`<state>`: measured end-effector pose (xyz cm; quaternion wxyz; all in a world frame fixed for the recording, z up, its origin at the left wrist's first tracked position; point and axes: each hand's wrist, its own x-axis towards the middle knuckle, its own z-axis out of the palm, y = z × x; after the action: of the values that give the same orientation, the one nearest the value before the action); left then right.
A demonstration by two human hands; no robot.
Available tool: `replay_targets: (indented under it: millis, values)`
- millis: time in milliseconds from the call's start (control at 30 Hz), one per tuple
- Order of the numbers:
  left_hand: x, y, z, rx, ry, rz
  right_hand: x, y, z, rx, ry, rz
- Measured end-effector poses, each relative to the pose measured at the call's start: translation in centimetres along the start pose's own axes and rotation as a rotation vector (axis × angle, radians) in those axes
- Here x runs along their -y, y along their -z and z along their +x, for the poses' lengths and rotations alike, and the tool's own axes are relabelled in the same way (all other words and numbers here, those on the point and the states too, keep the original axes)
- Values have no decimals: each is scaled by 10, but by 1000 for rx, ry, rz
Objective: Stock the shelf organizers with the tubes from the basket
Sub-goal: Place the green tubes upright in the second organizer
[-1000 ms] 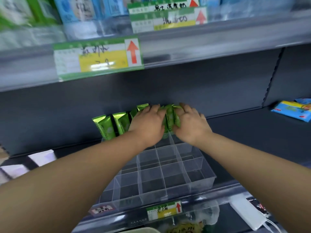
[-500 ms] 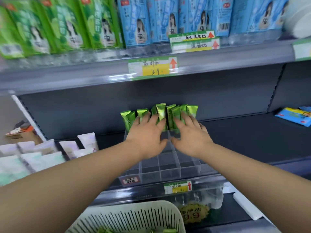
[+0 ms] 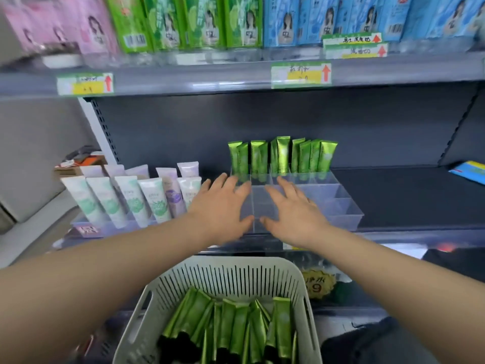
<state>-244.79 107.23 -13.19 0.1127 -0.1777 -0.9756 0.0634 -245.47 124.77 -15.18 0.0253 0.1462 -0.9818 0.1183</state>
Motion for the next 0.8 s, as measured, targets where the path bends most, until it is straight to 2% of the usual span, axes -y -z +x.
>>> replay_targets:
  millis: [333, 800]
  values:
    - [26, -33, -91, 62, 89, -37, 41, -41, -34, 33, 52, 46]
    - [34, -122, -139, 215, 162, -164, 50, -124, -56, 287, 96, 87]
